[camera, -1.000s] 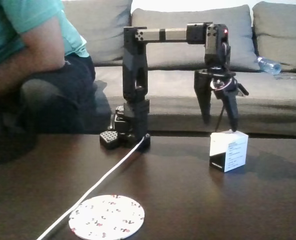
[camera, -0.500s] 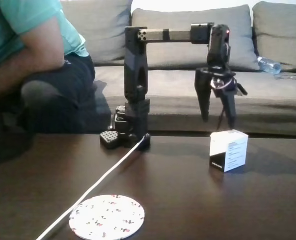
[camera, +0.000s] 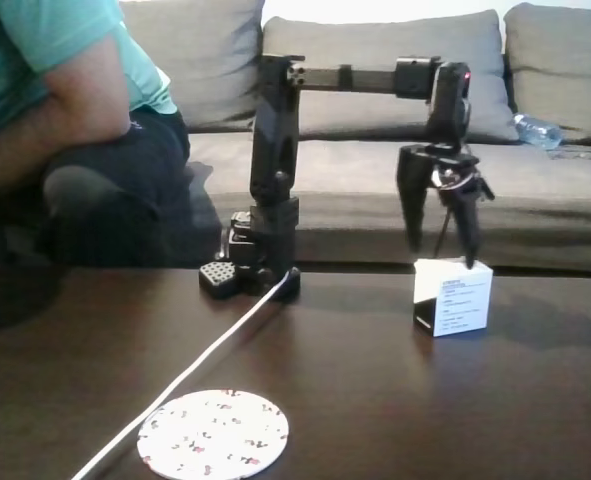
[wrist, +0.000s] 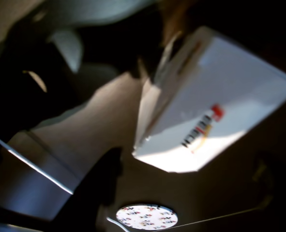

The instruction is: Grasp a servo box and put it on the zirlivani.

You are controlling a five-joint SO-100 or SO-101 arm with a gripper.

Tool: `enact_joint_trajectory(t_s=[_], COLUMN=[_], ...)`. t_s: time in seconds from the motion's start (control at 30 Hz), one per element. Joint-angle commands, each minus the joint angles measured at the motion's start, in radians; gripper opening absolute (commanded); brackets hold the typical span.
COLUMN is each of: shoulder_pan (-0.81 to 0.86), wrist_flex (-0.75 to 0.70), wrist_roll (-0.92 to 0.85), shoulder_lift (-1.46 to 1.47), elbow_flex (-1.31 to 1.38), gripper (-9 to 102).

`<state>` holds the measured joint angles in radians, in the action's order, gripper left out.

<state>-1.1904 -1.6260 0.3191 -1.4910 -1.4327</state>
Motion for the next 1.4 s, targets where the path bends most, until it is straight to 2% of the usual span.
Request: enact_joint_trajectory(t_s=[0.0,0.5,0.8,1.37], shoulder_pan=[-0.002,0.000,0.009,0.040], wrist_flex=[0.003,-0.003,0.072,0.118], wrist_roll=[-0.006,-0.003,0.002,0.000], shoulder_lift=[-0.006,-0.003,-0.006,-0.005], elbow_flex=[0.064,0.051,-0.109,-0.172], gripper=[33,33,33,33])
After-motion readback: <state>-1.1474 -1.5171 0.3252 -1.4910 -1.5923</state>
